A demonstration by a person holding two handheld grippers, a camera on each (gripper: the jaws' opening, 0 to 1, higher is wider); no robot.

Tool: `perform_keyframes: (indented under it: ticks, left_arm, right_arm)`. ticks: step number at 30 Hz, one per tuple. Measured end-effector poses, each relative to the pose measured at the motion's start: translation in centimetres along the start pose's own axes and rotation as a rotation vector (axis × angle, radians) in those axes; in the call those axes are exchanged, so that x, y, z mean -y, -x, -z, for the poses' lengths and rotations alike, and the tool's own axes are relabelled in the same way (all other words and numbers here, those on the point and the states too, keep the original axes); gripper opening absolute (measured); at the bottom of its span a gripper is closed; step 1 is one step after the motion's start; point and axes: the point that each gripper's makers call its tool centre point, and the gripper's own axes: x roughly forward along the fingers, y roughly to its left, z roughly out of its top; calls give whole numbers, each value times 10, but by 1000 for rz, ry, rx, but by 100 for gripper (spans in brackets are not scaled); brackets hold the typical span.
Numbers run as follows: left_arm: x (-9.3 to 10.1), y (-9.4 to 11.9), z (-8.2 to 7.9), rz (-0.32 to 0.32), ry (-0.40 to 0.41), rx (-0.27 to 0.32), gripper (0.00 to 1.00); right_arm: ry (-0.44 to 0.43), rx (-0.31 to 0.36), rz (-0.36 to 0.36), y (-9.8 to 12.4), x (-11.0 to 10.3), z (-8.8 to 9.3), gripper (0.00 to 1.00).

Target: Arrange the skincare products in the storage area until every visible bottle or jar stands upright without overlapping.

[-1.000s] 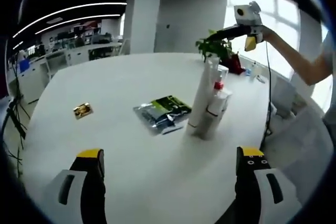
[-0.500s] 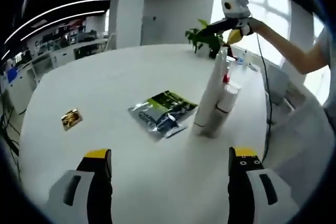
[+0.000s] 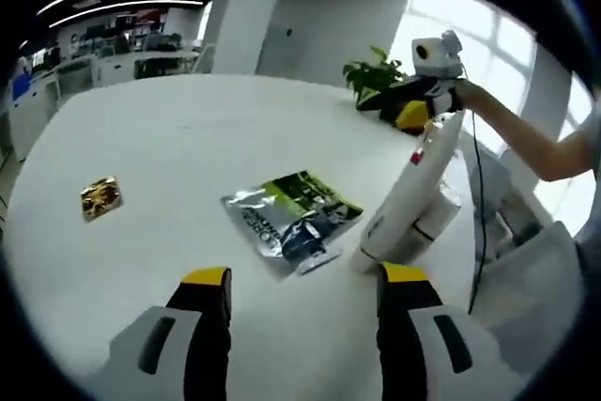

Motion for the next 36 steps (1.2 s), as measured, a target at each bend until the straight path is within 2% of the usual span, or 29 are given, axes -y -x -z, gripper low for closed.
perform_keyframes:
  ticks: [6,13,19,22,26,30,36]
  left_arm:
    - [-4,-15,-4,14,60,11,44]
    - [-14,-24,4,0,115,-14,41]
    - [0,-25,9,8,136,-19,38]
    - [6,-26,11,23,153,-22,36]
    - [-11,-29,10,26,169,-24,35]
    - [-16,-31,9,25,188,-18,33]
    - [-11,-35,9,21,208,-7,30]
  right_arm:
    - [-48,-6,-15,-18,6,14,52]
    - [-114,-20,-22,-35,10,33,42]
    - [-184,6,-3,-46,15,42,32]
    - [-211,6,2,-52,17,45,30]
    - [-242,-2,10,-62,22,48,27]
    - [-291,-13,-1,-71,23,53,28]
    - [-351,-2,5,-79,31,58,26]
